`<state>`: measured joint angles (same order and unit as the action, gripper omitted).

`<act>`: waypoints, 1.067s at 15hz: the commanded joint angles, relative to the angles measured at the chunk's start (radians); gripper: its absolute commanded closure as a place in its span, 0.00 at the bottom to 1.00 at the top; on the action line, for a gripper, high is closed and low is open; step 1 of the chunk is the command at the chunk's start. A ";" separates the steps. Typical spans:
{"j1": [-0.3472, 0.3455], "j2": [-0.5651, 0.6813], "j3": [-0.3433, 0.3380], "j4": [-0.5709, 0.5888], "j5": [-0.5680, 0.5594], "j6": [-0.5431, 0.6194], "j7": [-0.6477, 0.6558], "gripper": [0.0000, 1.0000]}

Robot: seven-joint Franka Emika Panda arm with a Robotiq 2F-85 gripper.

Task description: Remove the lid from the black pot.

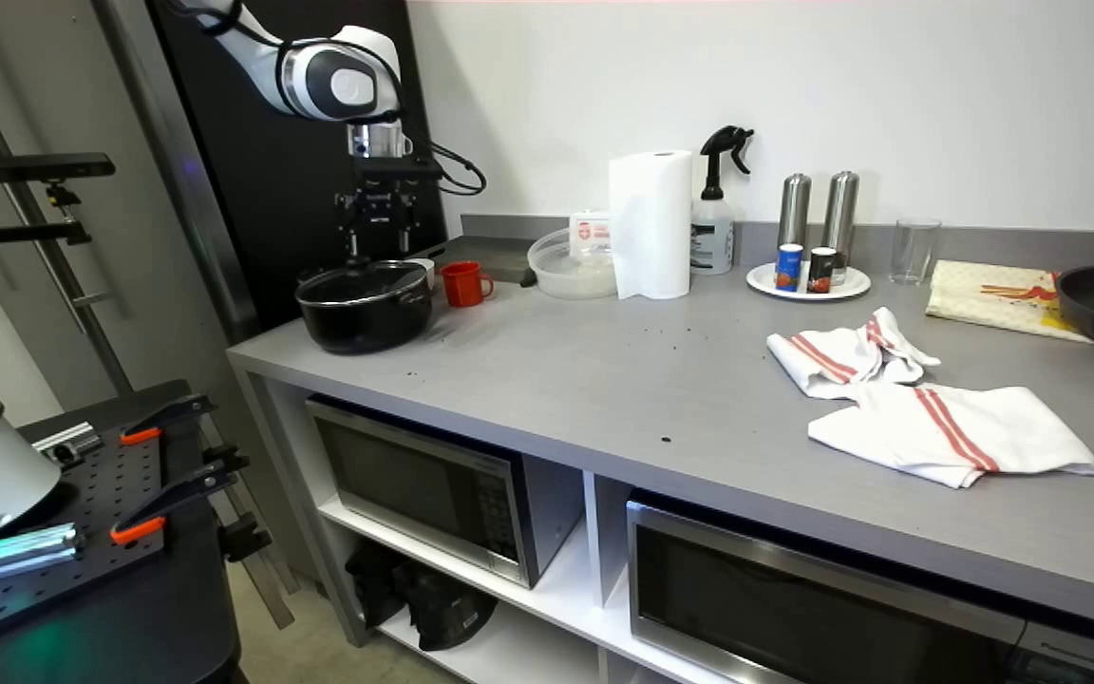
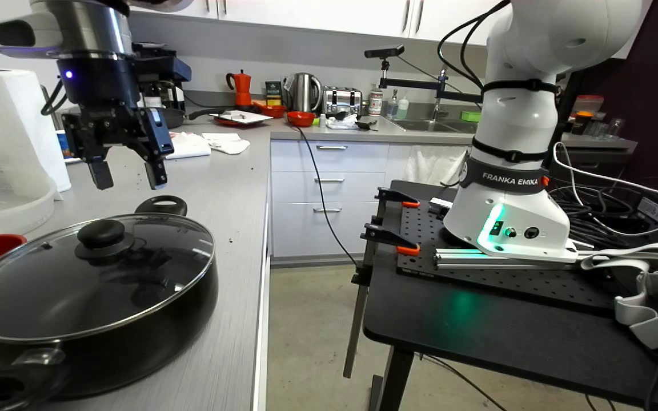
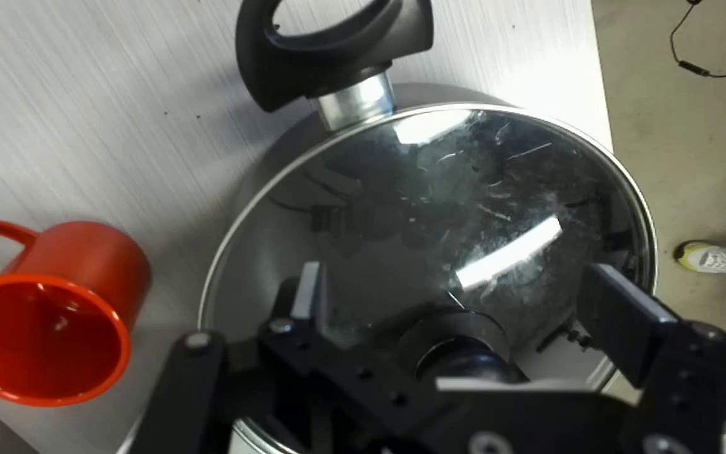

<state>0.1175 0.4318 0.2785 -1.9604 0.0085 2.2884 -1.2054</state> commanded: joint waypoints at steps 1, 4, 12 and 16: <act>0.023 0.019 0.012 0.018 -0.017 0.005 -0.017 0.00; 0.042 0.026 0.024 0.017 -0.025 0.014 -0.023 0.00; 0.078 0.061 0.048 0.023 -0.035 0.039 -0.035 0.00; 0.086 0.084 0.051 0.031 -0.039 0.046 -0.037 0.00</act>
<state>0.1976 0.4858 0.3257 -1.9582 -0.0101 2.3245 -1.2241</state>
